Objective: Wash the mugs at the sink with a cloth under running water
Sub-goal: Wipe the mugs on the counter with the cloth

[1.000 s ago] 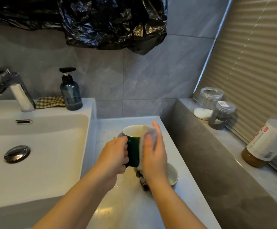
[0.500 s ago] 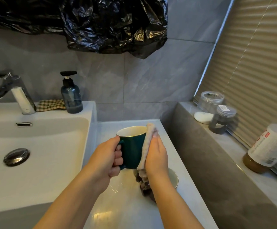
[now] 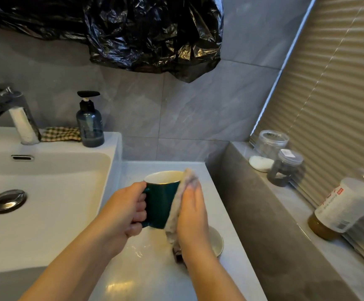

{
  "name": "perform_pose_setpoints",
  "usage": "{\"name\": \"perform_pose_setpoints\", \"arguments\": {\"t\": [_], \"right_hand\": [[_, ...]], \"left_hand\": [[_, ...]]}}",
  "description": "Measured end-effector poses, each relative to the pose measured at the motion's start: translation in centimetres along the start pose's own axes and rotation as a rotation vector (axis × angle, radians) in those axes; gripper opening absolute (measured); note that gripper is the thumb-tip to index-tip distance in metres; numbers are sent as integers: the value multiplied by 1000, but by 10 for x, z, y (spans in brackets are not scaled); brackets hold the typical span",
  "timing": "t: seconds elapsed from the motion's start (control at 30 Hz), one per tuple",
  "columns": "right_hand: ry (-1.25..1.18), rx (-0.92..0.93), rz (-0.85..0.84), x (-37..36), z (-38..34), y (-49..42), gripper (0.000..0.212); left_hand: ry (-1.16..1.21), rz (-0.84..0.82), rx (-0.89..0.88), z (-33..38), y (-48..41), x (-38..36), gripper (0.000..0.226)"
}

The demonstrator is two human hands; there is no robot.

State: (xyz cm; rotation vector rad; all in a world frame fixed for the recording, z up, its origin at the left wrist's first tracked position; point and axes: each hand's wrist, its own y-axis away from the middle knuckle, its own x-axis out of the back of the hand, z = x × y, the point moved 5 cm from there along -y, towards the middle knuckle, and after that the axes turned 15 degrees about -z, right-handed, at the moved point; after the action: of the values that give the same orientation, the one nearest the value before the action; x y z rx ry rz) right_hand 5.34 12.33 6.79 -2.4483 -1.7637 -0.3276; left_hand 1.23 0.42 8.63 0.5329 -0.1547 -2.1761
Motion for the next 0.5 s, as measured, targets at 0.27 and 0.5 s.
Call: {"name": "perform_pose_setpoints", "arguments": {"t": [0.27,0.5], "right_hand": [[-544,-231,-102,12,4,-9,55],[292,188,48,-27,4,23,60]], "left_hand": [[-176,-56,38,3,8,2,43],[-367,-54,-19,-4,-3,2,33]]}}
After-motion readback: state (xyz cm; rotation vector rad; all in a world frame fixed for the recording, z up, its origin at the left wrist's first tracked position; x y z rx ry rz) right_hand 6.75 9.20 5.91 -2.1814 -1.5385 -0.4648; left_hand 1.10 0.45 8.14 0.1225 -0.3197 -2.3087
